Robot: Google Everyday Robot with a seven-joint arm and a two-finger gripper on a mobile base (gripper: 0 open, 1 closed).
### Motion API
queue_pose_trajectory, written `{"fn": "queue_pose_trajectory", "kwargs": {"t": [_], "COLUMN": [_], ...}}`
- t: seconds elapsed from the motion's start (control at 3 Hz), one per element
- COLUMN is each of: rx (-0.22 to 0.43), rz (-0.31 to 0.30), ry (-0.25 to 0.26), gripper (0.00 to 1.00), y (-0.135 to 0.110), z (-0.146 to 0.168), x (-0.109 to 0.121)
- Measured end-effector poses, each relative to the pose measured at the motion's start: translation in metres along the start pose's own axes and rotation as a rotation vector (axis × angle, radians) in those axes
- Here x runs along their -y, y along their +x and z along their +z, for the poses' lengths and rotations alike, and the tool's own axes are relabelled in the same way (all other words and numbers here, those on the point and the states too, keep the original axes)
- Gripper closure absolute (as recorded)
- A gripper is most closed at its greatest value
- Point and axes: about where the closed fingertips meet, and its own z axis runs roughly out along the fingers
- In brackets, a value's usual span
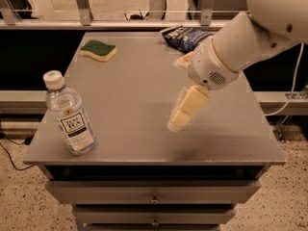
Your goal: Pick blue plastic bottle
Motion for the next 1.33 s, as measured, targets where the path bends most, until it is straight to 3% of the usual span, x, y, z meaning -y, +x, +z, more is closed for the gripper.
{"fn": "queue_pose_trajectory", "kwargs": {"t": [1.0,1.33], "rx": [0.048,0.152], "rz": [0.005,0.004], "ry": [-0.006,-0.013], "gripper": [0.00,0.00], "y": [-0.011,-0.028], "z": [0.004,0.019], "x": [-0.002,-0.003]}}
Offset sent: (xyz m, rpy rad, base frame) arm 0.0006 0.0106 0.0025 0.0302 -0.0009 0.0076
